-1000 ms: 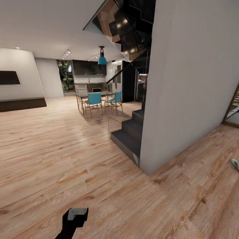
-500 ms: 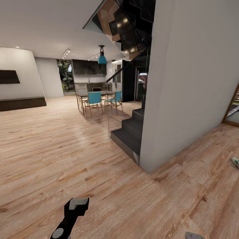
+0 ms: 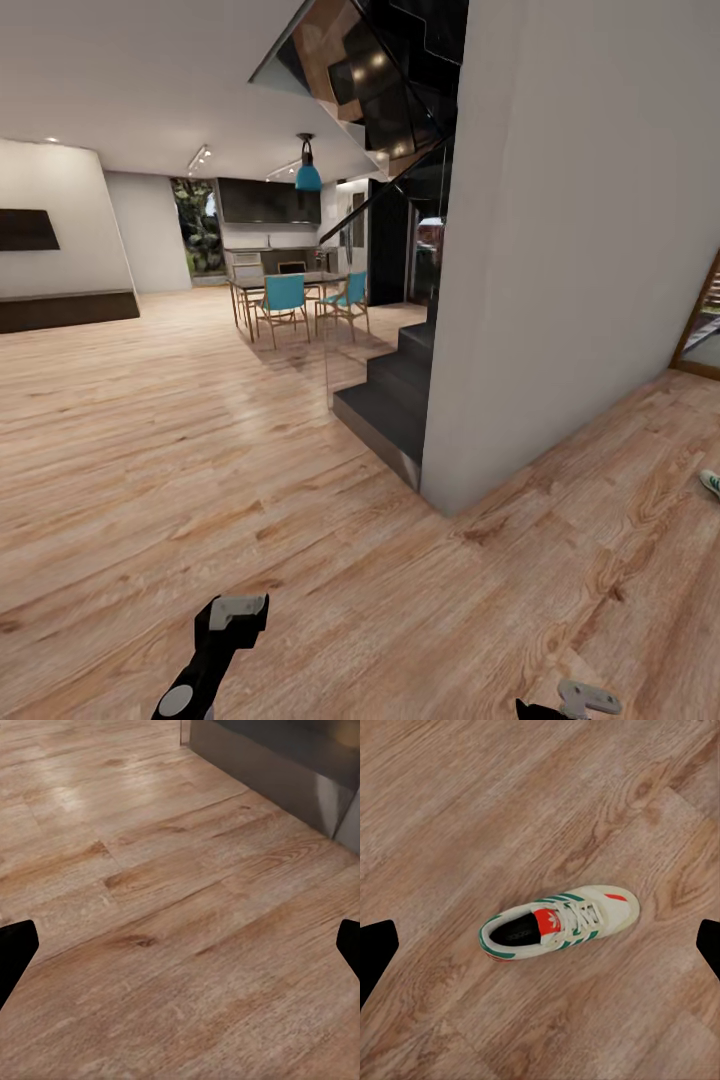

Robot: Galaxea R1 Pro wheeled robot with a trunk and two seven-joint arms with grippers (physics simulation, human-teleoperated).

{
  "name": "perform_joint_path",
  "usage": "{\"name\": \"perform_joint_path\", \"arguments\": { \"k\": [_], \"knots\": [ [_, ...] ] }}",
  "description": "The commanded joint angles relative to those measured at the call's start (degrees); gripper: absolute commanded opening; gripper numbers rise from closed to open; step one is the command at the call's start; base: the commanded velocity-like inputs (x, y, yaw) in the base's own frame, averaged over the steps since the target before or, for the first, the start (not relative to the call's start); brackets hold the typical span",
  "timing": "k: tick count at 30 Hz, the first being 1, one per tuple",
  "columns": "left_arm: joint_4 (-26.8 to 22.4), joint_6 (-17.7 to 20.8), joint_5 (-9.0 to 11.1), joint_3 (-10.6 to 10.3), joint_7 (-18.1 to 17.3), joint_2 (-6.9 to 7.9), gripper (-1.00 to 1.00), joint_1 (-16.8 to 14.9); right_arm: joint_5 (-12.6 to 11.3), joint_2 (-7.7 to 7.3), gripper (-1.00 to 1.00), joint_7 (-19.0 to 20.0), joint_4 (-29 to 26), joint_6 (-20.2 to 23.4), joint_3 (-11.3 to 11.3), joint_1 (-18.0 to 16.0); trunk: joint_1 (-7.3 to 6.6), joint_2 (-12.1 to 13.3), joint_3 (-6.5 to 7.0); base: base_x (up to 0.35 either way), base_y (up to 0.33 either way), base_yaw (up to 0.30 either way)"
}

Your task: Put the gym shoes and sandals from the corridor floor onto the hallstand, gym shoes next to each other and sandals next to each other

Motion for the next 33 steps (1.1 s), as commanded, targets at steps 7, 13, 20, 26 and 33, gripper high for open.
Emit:
{"name": "perform_joint_path", "arguments": {
  "k": [7,13,20,26,33],
  "knots": [
    [-1.43,-0.17,0.08,0.01,0.01,-0.03,1.0,-0.28,-0.11,-0.02,1.0,0.11,-0.74,0.34,-0.2,-0.01,1.54,-2.85,-1.32,0.0,0.0,-0.065],
    [-2.76,-0.17,0.08,-0.01,-0.01,-0.08,1.0,-0.49,-0.07,0.04,1.0,-0.15,-1.92,0.31,-0.21,-0.02,2.85,-5.25,-2.4,0.0,0.0,-0.236],
    [-3.26,-0.25,0.15,-0.15,-0.12,-0.47,1.0,-0.57,-0.13,0.1,1.0,-0.06,-2.42,0.28,-0.23,-0.03,3.07,-5.66,-2.58,0.0,0.0,-0.289],
    [-3.3,-0.31,0.04,-0.23,-0.09,-0.97,1.0,-0.57,-0.14,0.15,1.0,-0.14,-2.42,0.26,-0.23,-0.03,3.07,-5.66,-2.58,0.0,0.0,-0.298],
    [-3.28,-0.2,-0.12,-0.19,-0.08,-1.34,1.0,-1.62,-0.08,0.21,1.0,-0.29,-2.41,0.22,-0.23,-0.03,3.07,-5.66,-2.58,0.0,0.0,-0.3]
  ]
}}
